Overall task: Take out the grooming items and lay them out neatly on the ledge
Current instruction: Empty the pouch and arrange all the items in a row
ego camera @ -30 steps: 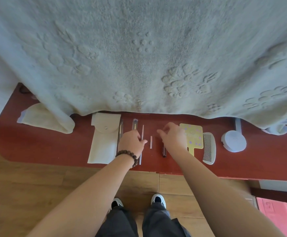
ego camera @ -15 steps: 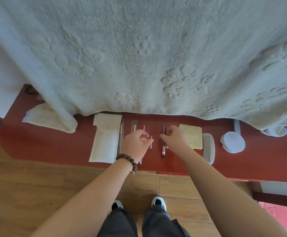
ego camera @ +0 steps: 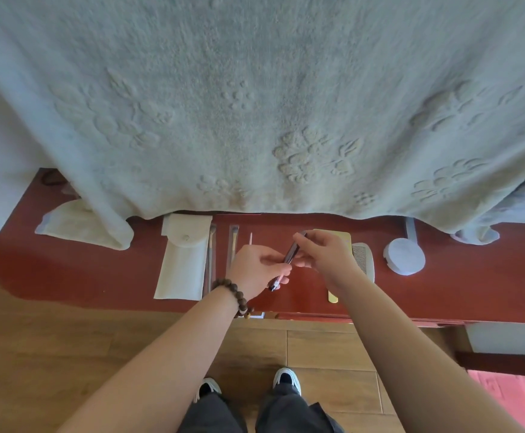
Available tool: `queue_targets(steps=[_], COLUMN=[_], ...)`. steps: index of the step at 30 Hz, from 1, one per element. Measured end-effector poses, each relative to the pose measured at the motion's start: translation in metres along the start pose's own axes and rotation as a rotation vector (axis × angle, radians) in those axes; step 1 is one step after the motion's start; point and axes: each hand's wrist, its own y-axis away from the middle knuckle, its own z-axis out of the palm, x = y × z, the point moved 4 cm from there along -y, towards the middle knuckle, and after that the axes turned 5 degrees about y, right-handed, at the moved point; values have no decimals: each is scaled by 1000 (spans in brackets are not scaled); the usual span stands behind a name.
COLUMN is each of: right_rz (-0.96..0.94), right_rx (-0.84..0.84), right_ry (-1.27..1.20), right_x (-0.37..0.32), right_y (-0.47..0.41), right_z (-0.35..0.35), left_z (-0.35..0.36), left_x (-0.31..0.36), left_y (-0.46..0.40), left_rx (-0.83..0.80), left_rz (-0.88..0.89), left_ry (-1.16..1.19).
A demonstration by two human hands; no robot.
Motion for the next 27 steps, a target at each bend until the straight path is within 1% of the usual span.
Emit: queue_targets(steps=[6,9,11,13,16,20,23,27], right_rz=[-45,-68,-95,-128,-133,-105,-71,-67], right_rx=[-21,90,115,71,-10,-20,-23,-38], right_ry=[35,-65,-109,-61,35,40,75,121], right_x=[0,-15,-31,-40,-36,-22,-12,-1], right_y=[6,-1,-8,-11,-5,4,9,7], right_z=[-3,-25,-47,-58,-50,-35,-28,-25], left_z=[8,10,7,5,7,13,11,8], left_x=[-9,-21,-35,-43,-42,-33,-30,-27], left_y=[11,22,34,41,41,37,30,17], left_rx=[-13,-48,-29,21,69,84,95,105], left_rz=[-31,-54,-87,-112,-112,-114,-115,-112], left_ry=[63,-31,-30,62,188,303,329,287])
